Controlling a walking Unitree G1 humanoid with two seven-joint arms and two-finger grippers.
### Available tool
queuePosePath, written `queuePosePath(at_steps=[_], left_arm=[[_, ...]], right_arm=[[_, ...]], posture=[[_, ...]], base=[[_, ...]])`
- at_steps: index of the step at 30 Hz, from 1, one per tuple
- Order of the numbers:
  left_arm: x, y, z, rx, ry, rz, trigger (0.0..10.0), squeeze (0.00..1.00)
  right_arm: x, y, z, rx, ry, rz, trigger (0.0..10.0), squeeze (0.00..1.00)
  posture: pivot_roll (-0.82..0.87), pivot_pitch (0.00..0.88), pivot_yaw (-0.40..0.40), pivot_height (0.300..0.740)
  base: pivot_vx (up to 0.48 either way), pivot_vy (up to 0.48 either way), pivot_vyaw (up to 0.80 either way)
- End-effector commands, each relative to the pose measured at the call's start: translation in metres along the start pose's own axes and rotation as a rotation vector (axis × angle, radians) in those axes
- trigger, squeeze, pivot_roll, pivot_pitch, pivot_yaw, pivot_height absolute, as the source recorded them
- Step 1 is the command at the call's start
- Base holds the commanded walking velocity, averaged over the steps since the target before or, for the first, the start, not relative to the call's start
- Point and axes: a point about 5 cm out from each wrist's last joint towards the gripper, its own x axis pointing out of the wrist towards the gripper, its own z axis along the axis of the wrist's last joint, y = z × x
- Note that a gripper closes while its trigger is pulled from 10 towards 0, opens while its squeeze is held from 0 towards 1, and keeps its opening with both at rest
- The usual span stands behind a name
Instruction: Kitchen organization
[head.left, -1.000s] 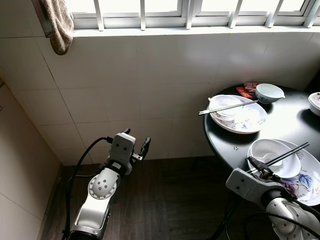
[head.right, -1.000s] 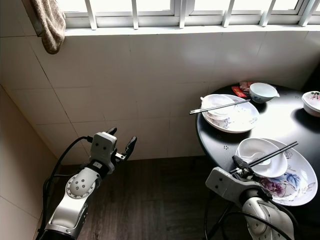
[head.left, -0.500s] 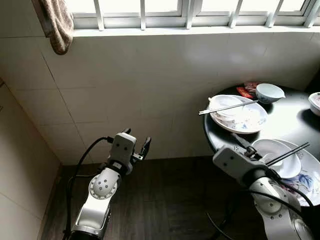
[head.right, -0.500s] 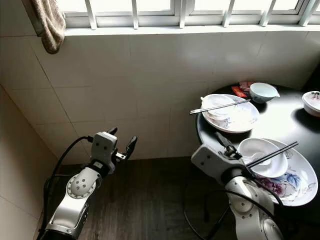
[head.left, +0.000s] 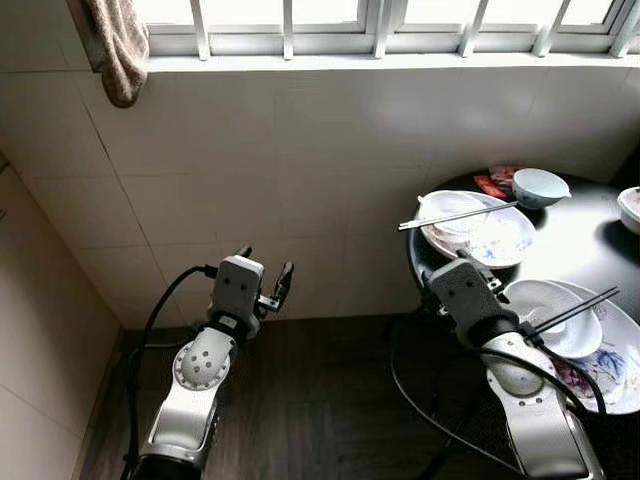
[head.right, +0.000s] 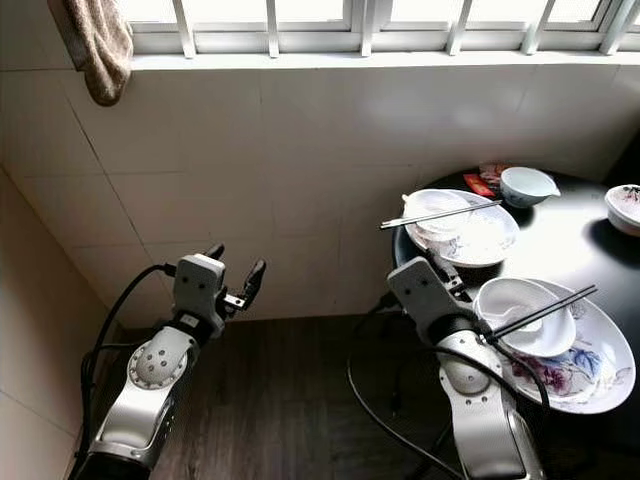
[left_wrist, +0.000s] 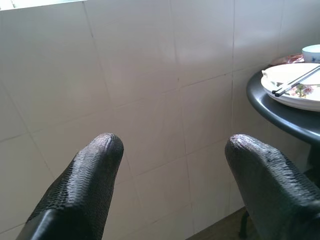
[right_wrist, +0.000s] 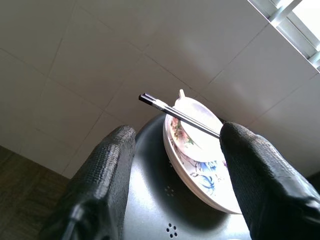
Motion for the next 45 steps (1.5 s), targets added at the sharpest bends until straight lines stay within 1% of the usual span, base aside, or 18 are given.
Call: queuePosePath(at_steps=[1, 7, 12, 20, 26, 29, 33, 36, 39, 41, 45], left_arm=[[0.001, 0.001, 0.002, 0.007, 0.001, -0.002, 10.0, 0.0], [0.001, 0.0, 0.003, 0.014, 0.001, -0.013, 10.0, 0.0], [0.0, 0.002, 0.004, 0.021, 0.001, -0.011, 10.0, 0.0], [0.007, 0.004, 0.01, 0.024, -0.013, -0.007, 10.0, 0.0], [0.005, 0.004, 0.008, 0.026, -0.005, -0.006, 10.0, 0.0], [0.008, 0.007, 0.01, 0.027, -0.01, 0.005, 10.0, 0.0], [0.008, 0.007, 0.01, 0.028, -0.008, 0.01, 10.0, 0.0], [0.005, 0.006, 0.009, 0.037, -0.006, 0.013, 10.0, 0.0], [0.005, 0.01, 0.009, 0.036, -0.003, 0.026, 10.0, 0.0], [0.007, 0.011, 0.009, 0.037, -0.001, 0.022, 10.0, 0.0], [0.008, 0.008, 0.008, 0.047, 0.001, 0.009, 10.0, 0.0]], right_arm=[[0.002, -0.002, 0.001, 0.023, -0.011, -0.019, 10.0, 0.0], [0.006, 0.0, 0.004, 0.04, -0.026, -0.033, 10.0, 0.0], [0.006, 0.006, -0.003, 0.045, -0.002, -0.035, 10.0, 0.0], [0.006, 0.006, -0.006, 0.019, 0.007, -0.037, 10.0, 0.0], [0.002, 0.009, -0.011, 0.001, 0.011, -0.03, 10.0, 0.0], [0.005, 0.009, -0.008, -0.018, -0.002, -0.019, 10.0, 0.0], [0.009, 0.015, -0.001, -0.066, -0.042, 0.04, 10.0, 0.0], [0.008, 0.018, 0.0, -0.062, -0.049, 0.063, 10.0, 0.0], [0.008, 0.018, -0.003, -0.047, -0.04, 0.055, 10.0, 0.0], [0.011, 0.018, -0.001, -0.036, -0.046, 0.049, 10.0, 0.0], [0.012, 0.018, 0.0, -0.034, -0.052, 0.047, 10.0, 0.0]], posture=[[-0.09, 0.0, -0.052, 0.74], [-0.09, 0.0, -0.048, 0.74], [-0.09, 0.0, -0.038, 0.74], [-0.1, 0.0, -0.031, 0.74], [-0.08, 0.0, -0.043, 0.74], [-0.07, 0.0, -0.051, 0.74], [-0.07, 0.0, -0.059, 0.74], [-0.07, 0.0, -0.06, 0.74], [-0.06, 0.0, -0.06, 0.74], [-0.06, 0.0, -0.05, 0.74], [-0.06, 0.0, -0.046, 0.74]], base=[[0.0, 0.0, 0.0], [0.0, 0.0, 0.0], [0.0, 0.0, 0.0], [0.0, 0.0, 0.0], [0.0, 0.0, 0.0], [0.0, 0.0, 0.0], [0.0, 0.0, 0.0], [0.0, 0.0, 0.0], [0.0, 0.0, 0.0], [0.0, 0.0, 0.0], [0.0, 0.0, 0.0]])
